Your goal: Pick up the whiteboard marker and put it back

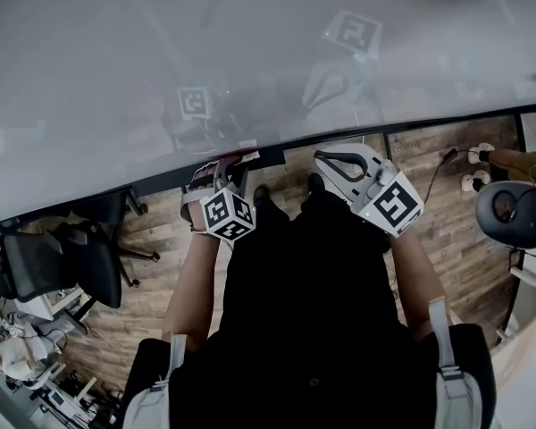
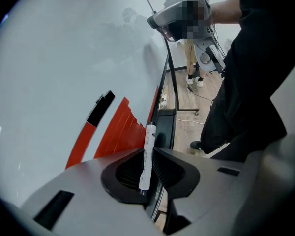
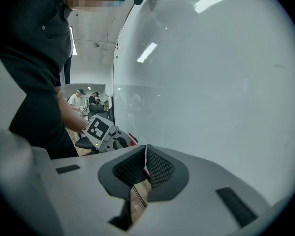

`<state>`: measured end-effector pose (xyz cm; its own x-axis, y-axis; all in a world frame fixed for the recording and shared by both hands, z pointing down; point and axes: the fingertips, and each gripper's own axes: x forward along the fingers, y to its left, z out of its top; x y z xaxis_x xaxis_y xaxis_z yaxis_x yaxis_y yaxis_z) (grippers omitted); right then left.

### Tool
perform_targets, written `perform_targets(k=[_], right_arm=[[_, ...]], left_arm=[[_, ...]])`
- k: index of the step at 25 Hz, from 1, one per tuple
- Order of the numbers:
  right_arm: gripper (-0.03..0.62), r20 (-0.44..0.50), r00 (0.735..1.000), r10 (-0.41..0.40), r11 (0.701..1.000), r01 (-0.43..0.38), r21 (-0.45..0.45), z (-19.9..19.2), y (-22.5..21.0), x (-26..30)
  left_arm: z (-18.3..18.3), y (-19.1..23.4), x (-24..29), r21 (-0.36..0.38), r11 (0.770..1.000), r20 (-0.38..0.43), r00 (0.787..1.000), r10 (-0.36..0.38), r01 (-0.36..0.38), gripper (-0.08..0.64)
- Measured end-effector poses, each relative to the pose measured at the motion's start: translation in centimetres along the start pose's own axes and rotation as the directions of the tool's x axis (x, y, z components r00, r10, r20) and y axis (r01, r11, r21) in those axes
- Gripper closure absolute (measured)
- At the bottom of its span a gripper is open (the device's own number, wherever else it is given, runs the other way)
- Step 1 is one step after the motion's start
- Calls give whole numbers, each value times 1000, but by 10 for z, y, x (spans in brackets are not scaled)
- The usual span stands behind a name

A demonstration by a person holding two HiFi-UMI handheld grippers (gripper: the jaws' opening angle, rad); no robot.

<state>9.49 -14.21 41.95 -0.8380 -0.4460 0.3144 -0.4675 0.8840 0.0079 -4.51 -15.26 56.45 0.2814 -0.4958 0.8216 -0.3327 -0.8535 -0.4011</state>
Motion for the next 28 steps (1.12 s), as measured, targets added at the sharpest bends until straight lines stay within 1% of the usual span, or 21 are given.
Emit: perform_targets(k=[2, 8, 11, 13, 17, 20, 24, 28], right_arm=[[572, 9, 1000, -6, 1000, 6, 11, 2, -1, 0], [572, 18, 1000, -13, 1000, 13, -4, 4, -7, 1], [572, 21, 1000, -19, 1000, 19, -10, 6, -11, 1], [572, 25, 999, -23, 1000, 23, -8, 7, -12, 2], [572, 35, 999, -22, 1000, 22, -8, 8, -12, 3], [572, 36, 999, -17, 1000, 18, -14, 9, -12, 4], [572, 38, 999, -9, 1000, 10, -20, 11, -10, 4], [572, 43, 999, -2, 1000, 3, -26, 15, -10, 5]], left_arm=[[5, 0, -3, 2, 1000, 21, 1000, -2, 1, 491], [24, -4, -16, -4, 1000, 105, 994, -24, 25, 492], [37, -5, -23, -18, 999, 164, 986, -39, 43, 494], [47, -6, -29, -44, 997, 216, 975, -56, 67, 494], [64, -3, -44, -94, 990, 318, 945, -73, 108, 494], [77, 2, -59, -113, 986, 387, 919, -69, 122, 494], [94, 9, -80, -138, 980, 483, 873, -60, 144, 495], [103, 25, -101, -184, 971, 561, 827, -27, 156, 495]])
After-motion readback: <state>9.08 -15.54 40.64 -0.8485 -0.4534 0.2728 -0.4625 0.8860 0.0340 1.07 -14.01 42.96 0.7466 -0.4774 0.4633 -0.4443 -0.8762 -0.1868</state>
